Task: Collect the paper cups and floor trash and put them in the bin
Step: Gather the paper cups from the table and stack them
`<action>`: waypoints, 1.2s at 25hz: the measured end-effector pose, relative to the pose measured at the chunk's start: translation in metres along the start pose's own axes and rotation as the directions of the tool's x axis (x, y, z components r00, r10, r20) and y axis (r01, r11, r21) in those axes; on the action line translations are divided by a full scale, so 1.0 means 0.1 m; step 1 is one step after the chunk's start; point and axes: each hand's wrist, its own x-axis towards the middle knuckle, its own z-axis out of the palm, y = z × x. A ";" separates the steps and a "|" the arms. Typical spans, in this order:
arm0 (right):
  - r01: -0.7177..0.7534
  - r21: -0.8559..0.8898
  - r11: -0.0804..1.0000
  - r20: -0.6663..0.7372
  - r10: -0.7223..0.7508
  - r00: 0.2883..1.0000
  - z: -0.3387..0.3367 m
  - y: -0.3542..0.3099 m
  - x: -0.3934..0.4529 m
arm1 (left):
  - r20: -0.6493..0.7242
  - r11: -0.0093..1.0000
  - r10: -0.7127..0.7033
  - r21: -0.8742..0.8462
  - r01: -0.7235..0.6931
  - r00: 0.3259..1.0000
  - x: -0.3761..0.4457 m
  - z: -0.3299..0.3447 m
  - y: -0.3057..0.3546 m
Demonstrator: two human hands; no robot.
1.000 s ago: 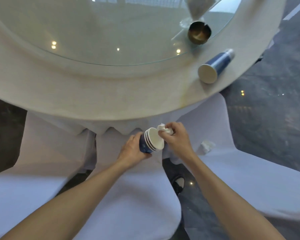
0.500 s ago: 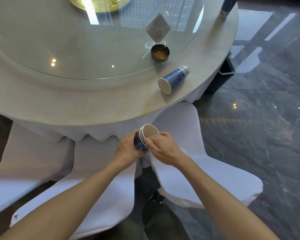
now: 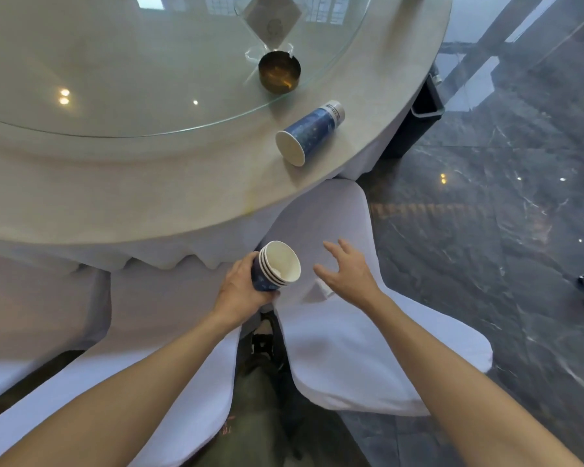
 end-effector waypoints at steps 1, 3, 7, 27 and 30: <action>-0.045 -0.083 0.996 0.031 0.047 0.998 0.02 0.11 0.08 | 0.023 1.000 0.007 0.012 -0.007 1.000 0.09 0.02 -0.01; -0.113 -0.195 0.974 0.061 0.127 0.990 0.06 0.34 0.28 | 0.043 0.999 0.003 0.033 -0.005 0.999 0.27 0.08 -0.08; -0.191 -0.250 0.949 0.089 0.219 0.972 0.28 0.71 0.64 | 0.064 0.999 -0.034 0.020 0.032 0.997 0.47 0.21 -0.23; -0.078 -0.276 0.958 0.382 0.184 0.906 1.53 1.47 1.42 | 0.098 0.992 -0.126 0.025 0.124 0.987 0.94 0.95 -0.61; -0.185 -0.041 0.982 0.224 0.189 0.956 1.07 1.21 1.35 | 0.101 0.994 -0.108 0.013 0.107 0.989 0.90 0.84 -0.35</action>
